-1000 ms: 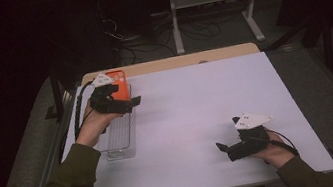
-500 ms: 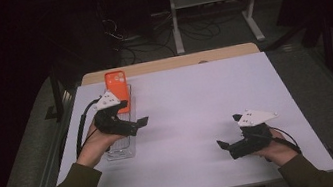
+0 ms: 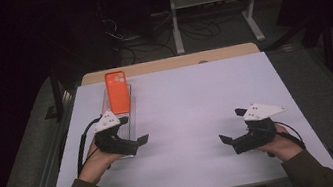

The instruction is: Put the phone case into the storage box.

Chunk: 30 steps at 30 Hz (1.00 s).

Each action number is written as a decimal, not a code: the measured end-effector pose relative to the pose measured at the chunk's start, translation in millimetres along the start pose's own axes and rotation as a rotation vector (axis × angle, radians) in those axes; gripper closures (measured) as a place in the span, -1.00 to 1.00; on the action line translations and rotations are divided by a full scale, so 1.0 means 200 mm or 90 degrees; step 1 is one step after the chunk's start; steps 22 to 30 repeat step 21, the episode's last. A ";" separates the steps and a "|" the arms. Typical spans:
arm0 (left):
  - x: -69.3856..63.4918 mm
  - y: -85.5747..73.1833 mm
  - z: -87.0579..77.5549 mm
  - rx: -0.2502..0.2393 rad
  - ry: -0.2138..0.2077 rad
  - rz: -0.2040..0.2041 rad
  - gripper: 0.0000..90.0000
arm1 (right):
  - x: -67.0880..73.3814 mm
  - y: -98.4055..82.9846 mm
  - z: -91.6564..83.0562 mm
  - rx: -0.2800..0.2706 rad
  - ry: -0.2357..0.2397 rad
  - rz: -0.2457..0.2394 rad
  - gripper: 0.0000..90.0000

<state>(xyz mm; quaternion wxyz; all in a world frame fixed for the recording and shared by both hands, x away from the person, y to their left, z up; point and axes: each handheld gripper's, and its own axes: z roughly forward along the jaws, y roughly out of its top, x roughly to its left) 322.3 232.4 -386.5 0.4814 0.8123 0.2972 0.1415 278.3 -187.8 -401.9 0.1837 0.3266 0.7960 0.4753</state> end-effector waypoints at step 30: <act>-0.01 -0.08 0.00 0.004 -0.005 -0.013 -1.00 | 0.00 0.02 -0.01 -0.005 0.006 -0.012 -1.00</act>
